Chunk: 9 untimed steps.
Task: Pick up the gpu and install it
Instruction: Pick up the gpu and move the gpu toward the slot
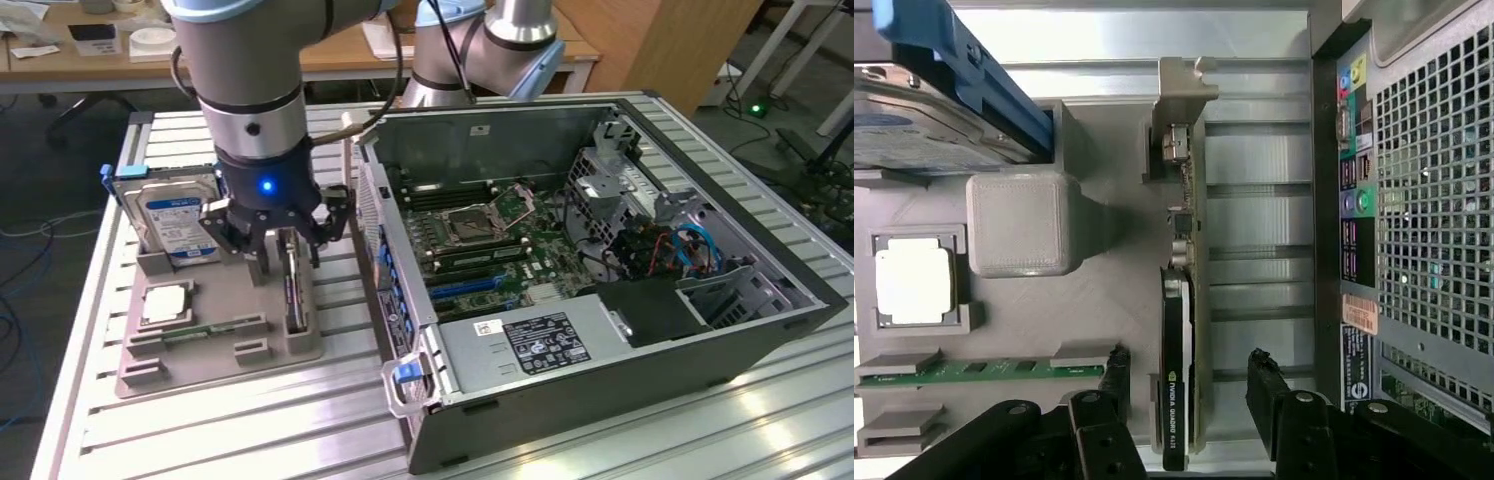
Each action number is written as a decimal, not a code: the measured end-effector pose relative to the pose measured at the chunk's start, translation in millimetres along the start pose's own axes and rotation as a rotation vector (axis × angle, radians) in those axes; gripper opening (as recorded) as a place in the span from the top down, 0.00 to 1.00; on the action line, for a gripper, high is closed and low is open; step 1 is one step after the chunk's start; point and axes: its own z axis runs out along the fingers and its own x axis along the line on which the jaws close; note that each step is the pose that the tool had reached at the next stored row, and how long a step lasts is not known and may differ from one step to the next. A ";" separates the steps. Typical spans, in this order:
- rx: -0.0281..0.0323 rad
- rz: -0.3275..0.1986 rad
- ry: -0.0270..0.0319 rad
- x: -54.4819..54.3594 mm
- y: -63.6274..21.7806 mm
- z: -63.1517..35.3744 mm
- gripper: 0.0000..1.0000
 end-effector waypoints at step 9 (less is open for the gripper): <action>0.0000 0.000 -0.0001 0.4 1.0 16.2 0.41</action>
